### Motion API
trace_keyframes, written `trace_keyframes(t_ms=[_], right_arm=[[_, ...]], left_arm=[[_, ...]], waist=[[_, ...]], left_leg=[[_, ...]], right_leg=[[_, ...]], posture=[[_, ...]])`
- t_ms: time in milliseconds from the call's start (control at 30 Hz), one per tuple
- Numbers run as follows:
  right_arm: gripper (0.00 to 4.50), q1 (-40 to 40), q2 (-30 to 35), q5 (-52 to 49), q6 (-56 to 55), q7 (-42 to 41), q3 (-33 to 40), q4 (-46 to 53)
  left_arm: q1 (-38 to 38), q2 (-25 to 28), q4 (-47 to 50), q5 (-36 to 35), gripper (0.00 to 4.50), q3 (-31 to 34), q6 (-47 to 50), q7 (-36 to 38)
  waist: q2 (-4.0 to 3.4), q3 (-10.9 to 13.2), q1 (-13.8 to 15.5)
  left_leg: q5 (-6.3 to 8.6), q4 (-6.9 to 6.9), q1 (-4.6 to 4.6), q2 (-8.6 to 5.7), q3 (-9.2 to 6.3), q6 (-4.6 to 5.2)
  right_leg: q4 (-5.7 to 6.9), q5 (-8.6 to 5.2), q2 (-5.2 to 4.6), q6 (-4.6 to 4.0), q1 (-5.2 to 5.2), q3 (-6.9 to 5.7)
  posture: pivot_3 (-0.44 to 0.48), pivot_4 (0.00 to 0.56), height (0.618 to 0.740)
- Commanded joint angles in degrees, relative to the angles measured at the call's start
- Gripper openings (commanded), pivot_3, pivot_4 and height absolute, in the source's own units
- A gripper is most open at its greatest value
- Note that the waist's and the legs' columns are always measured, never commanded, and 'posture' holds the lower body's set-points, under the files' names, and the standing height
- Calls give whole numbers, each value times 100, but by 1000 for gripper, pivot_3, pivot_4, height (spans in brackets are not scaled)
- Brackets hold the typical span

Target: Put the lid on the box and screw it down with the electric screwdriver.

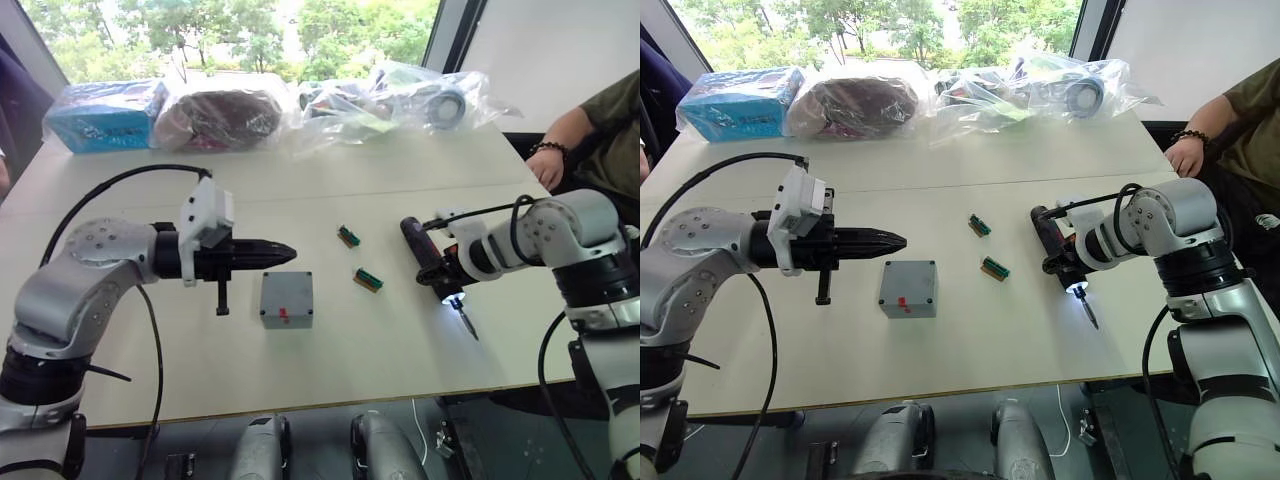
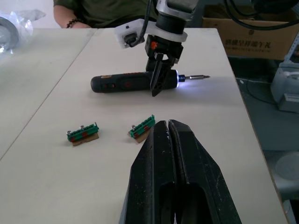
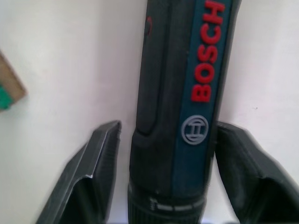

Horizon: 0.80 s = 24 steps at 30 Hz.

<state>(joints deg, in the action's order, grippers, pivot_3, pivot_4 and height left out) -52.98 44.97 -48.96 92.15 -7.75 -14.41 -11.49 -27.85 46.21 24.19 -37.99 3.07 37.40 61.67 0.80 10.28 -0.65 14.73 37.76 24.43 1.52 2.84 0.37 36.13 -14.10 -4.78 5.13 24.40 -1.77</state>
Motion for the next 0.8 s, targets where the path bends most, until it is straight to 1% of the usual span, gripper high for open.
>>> trace_keyframes(t_ms=[33,267,433,500,567,633,700,800], right_arm=[[4467,-45,2,139,35,7,-65,-73],[4467,-184,163,213,35,-157,-187,156],[4467,-417,460,769,-87,-393,-274,991],[4467,-656,539,838,-160,-555,-28,1349],[4467,-774,756,905,-739,-1027,66,1870],[4467,-759,524,566,-963,-1394,678,2121],[4467,-594,297,306,-1353,-1727,1249,2394],[4467,167,412,376,-2677,-2662,1508,3308]], left_arm=[[-96,80,195,-80,0,85,34,-74],[-100,83,197,-56,0,63,60,-117],[38,200,160,32,0,105,11,-62],[130,309,133,2,0,249,11,-46],[190,422,-12,103,0,351,-81,-54],[241,467,-144,167,0,415,-159,-89],[283,492,-228,194,0,447,-202,-101],[391,543,-323,222,0,500,-213,-79]], waist=[[0,0,7],[-1,0,7],[-10,7,1],[-15,10,-15],[-18,12,-18],[-18,12,-13],[-12,12,-7],[-9,11,33]], left_leg=[[0,5,0,0,0,0],[0,17,2,1,0,0],[0,17,10,1,2,0],[0,17,11,1,2,0],[0,16,11,7,5,0],[1,13,11,12,2,1],[1,11,9,19,1,1],[1,13,9,22,2,1]], right_leg=[[0,0,0,0,-2,0],[1,4,1,-2,-6,3],[2,4,2,-1,5,5],[5,4,2,-1,8,6],[7,5,8,0,13,8],[8,5,16,0,15,6],[8,4,25,0,14,3],[7,5,24,0,12,3]], posture=[[0,150,740],[0,150,740],[0,150,740],[0,150,740],[0,150,740],[0,150,740],[0,150,740],[0,150,740]])
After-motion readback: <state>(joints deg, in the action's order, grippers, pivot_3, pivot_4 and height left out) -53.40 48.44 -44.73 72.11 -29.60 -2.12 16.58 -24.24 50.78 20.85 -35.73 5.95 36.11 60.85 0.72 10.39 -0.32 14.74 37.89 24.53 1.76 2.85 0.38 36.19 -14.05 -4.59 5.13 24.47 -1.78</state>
